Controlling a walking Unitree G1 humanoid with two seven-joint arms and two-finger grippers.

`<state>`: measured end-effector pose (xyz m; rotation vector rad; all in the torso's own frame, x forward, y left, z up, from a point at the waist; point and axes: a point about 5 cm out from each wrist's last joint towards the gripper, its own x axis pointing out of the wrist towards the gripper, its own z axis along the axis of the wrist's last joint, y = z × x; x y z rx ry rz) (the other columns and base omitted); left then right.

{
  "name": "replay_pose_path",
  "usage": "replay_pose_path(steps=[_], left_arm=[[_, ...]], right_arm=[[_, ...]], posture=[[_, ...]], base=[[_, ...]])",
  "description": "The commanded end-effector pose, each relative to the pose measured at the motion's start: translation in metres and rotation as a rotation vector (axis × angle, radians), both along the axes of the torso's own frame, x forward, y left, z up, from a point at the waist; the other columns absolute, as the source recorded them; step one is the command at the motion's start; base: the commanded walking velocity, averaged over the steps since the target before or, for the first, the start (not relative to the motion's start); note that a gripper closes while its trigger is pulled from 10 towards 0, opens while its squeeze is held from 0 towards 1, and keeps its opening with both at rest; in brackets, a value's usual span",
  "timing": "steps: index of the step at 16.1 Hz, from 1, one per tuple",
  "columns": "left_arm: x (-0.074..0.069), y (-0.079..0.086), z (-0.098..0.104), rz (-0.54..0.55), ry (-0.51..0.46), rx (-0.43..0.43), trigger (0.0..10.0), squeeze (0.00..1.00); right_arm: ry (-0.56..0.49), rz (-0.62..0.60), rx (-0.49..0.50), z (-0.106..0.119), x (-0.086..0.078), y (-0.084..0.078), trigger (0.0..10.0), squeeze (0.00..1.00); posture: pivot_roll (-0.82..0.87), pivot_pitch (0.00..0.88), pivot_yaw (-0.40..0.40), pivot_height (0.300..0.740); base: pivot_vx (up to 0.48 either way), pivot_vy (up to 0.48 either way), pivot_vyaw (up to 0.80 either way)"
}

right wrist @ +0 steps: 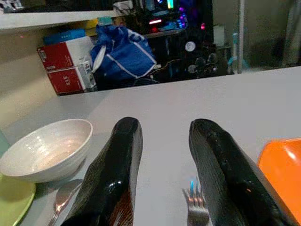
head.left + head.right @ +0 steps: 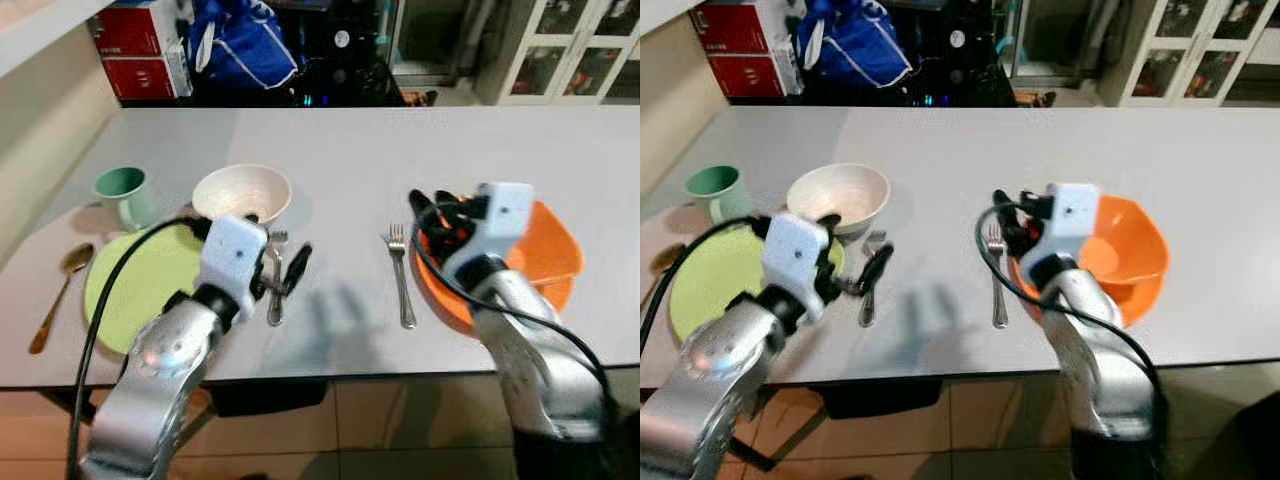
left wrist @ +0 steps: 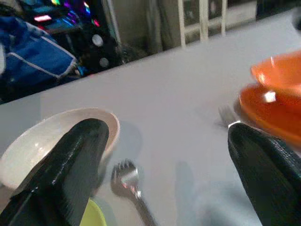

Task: Setting the table

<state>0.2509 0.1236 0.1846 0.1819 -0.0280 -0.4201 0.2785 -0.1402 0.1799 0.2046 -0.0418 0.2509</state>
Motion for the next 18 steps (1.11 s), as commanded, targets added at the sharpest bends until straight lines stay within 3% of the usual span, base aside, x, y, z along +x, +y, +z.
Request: replay_pose_path(steps=[1, 4, 7, 8, 11, 14, 18], left_arm=[[0.004, 0.006, -0.001, 0.05, 0.002, 0.001, 10.0, 0.0], [0.013, 0.008, -0.003, 0.073, 0.0, 0.066, 10.0, 0.0], [0.025, 0.016, 0.003, 0.137, -0.017, 0.062, 10.0, 0.0], [0.028, 0.017, -0.001, 0.123, -0.012, 0.104, 10.0, 0.0], [0.043, 0.019, 0.008, 0.134, -0.041, 0.09, 10.0, 0.0], [0.048, 0.02, 0.01, 0.141, -0.055, 0.1, 10.0, 0.0], [0.054, 0.023, 0.009, 0.168, -0.049, 0.096, 10.0, 0.0]], right_arm=[[0.002, 0.006, 0.014, 0.002, -0.008, 0.002, 10.0, 0.0], [0.024, -0.016, 0.011, 0.006, -0.008, 0.004, 10.0, 0.0], [0.055, -0.017, 0.023, 0.001, 0.006, 0.013, 10.0, 0.0], [0.06, -0.02, 0.014, 0.001, 0.009, 0.016, 10.0, 0.0], [0.045, -0.023, 0.02, 0.008, 0.016, 0.018, 10.0, 0.0], [0.052, -0.019, 0.015, 0.007, 0.02, 0.018, 10.0, 0.0], [0.124, -0.056, -0.062, -0.006, 0.024, 0.015, 10.0, 0.0]], posture=[[-0.02, 0.0, 0.002, 0.74], [0.02, 0.0, -0.031, 0.74], [0.04, 0.0, -0.022, 0.74], [0.04, 0.0, -0.009, 0.74], [0.03, 0.0, 0.012, 0.74], [0.03, 0.0, 0.014, 0.74], [0.02, 0.0, 0.027, 0.74]], base=[[0.0, 0.45, 0.0], [0.0, 0.449, 0.0], [0.0, 0.444, 0.0], [0.0, 0.446, 0.0], [0.0, 0.444, 0.0], [0.0, 0.445, 0.0], [0.0, 0.444, 0.0]])
